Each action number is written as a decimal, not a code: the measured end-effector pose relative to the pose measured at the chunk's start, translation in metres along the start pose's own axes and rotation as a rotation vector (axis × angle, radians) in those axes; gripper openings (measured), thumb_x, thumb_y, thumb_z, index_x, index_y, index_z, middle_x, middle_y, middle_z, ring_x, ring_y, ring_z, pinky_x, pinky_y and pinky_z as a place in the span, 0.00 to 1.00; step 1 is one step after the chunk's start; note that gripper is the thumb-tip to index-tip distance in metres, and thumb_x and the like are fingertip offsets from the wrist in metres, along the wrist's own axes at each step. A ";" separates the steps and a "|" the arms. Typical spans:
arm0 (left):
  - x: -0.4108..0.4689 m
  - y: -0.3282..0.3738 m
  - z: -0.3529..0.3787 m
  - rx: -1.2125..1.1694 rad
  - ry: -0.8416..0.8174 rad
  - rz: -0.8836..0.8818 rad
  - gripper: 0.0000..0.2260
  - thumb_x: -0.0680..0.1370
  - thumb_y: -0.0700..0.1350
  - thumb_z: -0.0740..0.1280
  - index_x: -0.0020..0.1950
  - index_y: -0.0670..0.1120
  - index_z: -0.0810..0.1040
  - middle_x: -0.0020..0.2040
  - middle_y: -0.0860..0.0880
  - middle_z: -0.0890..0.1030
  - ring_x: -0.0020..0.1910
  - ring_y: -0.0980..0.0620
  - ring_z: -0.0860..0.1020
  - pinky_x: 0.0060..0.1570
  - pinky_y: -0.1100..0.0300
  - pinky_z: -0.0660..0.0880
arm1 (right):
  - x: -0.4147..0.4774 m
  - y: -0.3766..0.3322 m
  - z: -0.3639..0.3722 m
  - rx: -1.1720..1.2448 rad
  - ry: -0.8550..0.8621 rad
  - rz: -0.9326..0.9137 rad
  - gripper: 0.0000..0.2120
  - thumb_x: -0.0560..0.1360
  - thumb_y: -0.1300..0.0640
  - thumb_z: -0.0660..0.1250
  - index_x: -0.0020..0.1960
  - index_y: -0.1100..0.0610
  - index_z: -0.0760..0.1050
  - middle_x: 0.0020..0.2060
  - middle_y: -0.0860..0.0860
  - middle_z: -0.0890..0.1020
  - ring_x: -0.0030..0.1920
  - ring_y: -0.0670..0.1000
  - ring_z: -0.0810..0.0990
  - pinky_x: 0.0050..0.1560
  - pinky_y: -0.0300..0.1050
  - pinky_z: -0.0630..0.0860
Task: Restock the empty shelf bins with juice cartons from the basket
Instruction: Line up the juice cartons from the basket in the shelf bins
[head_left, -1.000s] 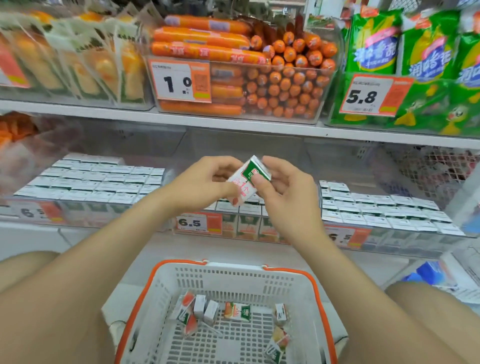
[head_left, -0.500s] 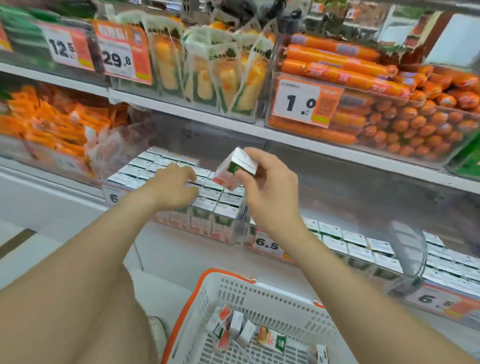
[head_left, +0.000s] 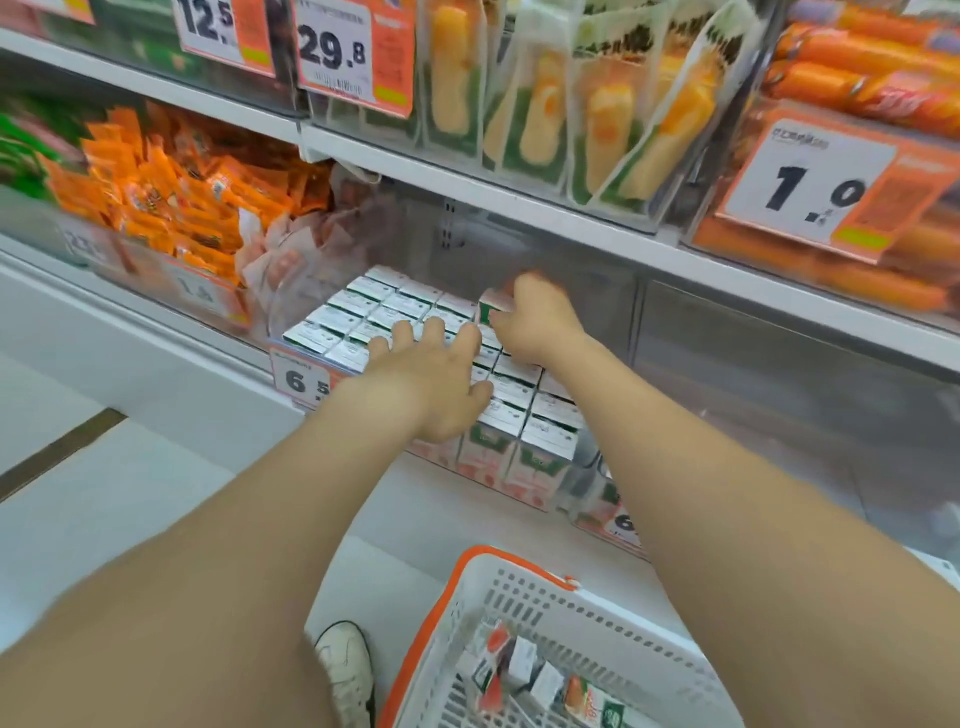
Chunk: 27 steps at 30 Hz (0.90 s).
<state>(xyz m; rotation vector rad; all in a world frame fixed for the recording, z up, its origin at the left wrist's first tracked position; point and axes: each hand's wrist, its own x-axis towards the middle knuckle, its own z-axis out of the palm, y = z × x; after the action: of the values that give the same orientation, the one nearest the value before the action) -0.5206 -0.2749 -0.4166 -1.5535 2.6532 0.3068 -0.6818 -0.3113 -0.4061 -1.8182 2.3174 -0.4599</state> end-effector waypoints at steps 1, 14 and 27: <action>0.000 0.000 -0.001 0.009 -0.003 -0.005 0.21 0.84 0.62 0.55 0.72 0.53 0.62 0.70 0.43 0.66 0.67 0.36 0.65 0.68 0.38 0.64 | 0.002 0.002 0.003 -0.012 -0.033 0.004 0.04 0.80 0.59 0.64 0.49 0.59 0.71 0.43 0.53 0.74 0.50 0.60 0.75 0.45 0.45 0.67; -0.057 0.039 -0.012 0.075 0.331 0.014 0.12 0.78 0.49 0.66 0.59 0.46 0.77 0.57 0.42 0.76 0.57 0.38 0.75 0.46 0.50 0.69 | -0.141 0.018 -0.020 0.052 0.431 -0.294 0.13 0.74 0.55 0.60 0.51 0.53 0.81 0.42 0.52 0.85 0.43 0.59 0.82 0.42 0.53 0.79; -0.082 0.112 0.157 0.181 -0.639 0.307 0.10 0.81 0.46 0.65 0.41 0.45 0.74 0.41 0.45 0.76 0.40 0.45 0.73 0.39 0.52 0.70 | -0.283 0.180 0.126 -0.175 -0.372 -0.071 0.08 0.78 0.54 0.60 0.47 0.56 0.76 0.40 0.56 0.81 0.41 0.60 0.79 0.36 0.49 0.74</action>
<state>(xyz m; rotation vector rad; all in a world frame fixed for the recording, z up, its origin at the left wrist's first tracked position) -0.5857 -0.1204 -0.5425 -0.8062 2.3049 0.4660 -0.7376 -0.0170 -0.6023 -1.8745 2.0971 0.0748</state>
